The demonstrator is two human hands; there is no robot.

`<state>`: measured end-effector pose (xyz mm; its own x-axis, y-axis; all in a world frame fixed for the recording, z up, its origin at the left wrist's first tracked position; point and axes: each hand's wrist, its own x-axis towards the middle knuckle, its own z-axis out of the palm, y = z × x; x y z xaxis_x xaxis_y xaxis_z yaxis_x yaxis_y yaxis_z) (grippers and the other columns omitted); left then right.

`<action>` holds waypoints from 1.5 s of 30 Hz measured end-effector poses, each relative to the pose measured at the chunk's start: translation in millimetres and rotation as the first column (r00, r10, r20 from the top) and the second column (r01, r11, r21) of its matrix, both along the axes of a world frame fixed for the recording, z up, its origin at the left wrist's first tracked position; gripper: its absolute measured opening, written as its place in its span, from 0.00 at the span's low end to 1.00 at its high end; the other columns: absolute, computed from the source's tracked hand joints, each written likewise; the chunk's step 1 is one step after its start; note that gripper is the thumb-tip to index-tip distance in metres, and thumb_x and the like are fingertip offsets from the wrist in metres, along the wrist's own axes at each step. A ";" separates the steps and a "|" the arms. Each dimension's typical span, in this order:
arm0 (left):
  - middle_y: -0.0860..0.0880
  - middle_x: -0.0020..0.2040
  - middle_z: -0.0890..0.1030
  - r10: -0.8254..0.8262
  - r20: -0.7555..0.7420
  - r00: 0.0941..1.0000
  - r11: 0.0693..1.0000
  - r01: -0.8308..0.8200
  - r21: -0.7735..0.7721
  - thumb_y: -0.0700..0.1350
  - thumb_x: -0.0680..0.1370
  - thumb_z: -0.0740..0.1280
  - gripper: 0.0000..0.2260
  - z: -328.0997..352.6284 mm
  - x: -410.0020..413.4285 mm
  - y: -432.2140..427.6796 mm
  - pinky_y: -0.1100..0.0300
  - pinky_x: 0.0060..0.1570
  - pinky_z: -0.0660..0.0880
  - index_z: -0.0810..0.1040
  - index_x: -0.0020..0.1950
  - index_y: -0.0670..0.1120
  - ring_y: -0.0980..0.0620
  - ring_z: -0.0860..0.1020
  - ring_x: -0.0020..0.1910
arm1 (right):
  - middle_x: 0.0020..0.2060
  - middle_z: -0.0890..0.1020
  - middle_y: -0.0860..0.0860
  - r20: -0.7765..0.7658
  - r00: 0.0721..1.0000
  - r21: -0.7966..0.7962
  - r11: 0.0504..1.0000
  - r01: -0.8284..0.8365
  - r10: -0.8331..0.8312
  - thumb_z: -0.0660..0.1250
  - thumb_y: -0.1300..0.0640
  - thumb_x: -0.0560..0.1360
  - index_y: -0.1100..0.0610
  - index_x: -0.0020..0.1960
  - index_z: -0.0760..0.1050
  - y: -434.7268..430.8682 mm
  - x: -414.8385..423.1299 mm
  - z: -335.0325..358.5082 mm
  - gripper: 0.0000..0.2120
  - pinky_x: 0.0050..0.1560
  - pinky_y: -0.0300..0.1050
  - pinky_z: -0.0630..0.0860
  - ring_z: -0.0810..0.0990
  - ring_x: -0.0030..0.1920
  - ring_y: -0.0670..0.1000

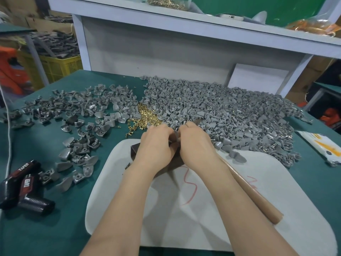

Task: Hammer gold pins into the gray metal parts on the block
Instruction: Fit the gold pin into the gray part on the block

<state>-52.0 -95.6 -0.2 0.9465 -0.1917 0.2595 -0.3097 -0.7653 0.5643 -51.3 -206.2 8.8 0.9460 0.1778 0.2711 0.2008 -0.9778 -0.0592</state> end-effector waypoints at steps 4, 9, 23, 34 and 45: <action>0.47 0.50 0.78 0.021 -0.002 1.000 1.000 -0.021 -0.018 0.46 0.76 0.68 0.04 -2.5 1.1 0.5 0.47 0.55 0.70 0.79 0.45 0.45 0.42 0.72 0.54 | 0.53 0.73 0.54 -0.026 1.000 0.143 0.989 0.021 -0.017 0.62 0.63 0.76 0.58 0.52 0.73 -6.8 0.9 -3.0 0.06 0.44 0.43 0.64 0.75 0.52 0.56; 0.50 0.48 0.78 0.027 -0.009 1.000 0.998 -0.028 -0.052 0.46 0.75 0.69 0.06 -2.9 0.2 0.8 0.48 0.55 0.71 0.74 0.40 0.51 0.43 0.73 0.53 | 0.49 0.74 0.53 -0.030 0.999 0.288 0.957 0.026 -0.018 0.61 0.61 0.77 0.58 0.48 0.75 -10.7 0.5 -8.0 0.04 0.48 0.45 0.66 0.75 0.50 0.55; 0.56 0.43 0.73 0.037 0.010 0.999 0.999 -0.036 -0.033 0.47 0.74 0.69 0.09 -2.7 0.9 1.2 0.49 0.54 0.71 0.72 0.37 0.53 0.45 0.74 0.52 | 0.47 0.75 0.55 0.093 0.995 0.410 0.912 -0.019 -0.021 0.61 0.65 0.76 0.61 0.46 0.74 -8.5 -6.6 -18.9 0.04 0.48 0.46 0.67 0.74 0.47 0.55; 0.55 0.42 0.74 0.057 -0.005 0.998 0.997 -0.058 -0.049 0.47 0.75 0.69 0.08 -2.3 -0.3 2.3 0.48 0.54 0.72 0.73 0.37 0.53 0.46 0.75 0.52 | 0.47 0.78 0.52 0.027 0.999 0.514 0.858 0.009 -0.027 0.64 0.59 0.76 0.57 0.48 0.79 -22.3 0.0 -12.4 0.05 0.51 0.41 0.69 0.76 0.48 0.51; 0.52 0.44 0.81 0.228 -0.044 0.973 0.970 -0.230 -0.075 0.45 0.75 0.68 0.09 -5.2 2.2 7.6 0.51 0.53 0.70 0.75 0.35 0.52 0.46 0.76 0.50 | 0.40 0.79 0.52 -0.341 0.902 0.251 0.898 0.360 -0.266 0.63 0.52 0.78 0.57 0.52 0.72 -56.6 -3.9 -5.6 0.08 0.35 0.44 0.73 0.79 0.39 0.52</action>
<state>-49.8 -88.0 -5.3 0.9716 0.0511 0.2311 -0.1104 -0.7659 0.6334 -55.2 -262.8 3.2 0.9819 -0.1867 -0.0322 -0.1853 -0.9114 -0.3675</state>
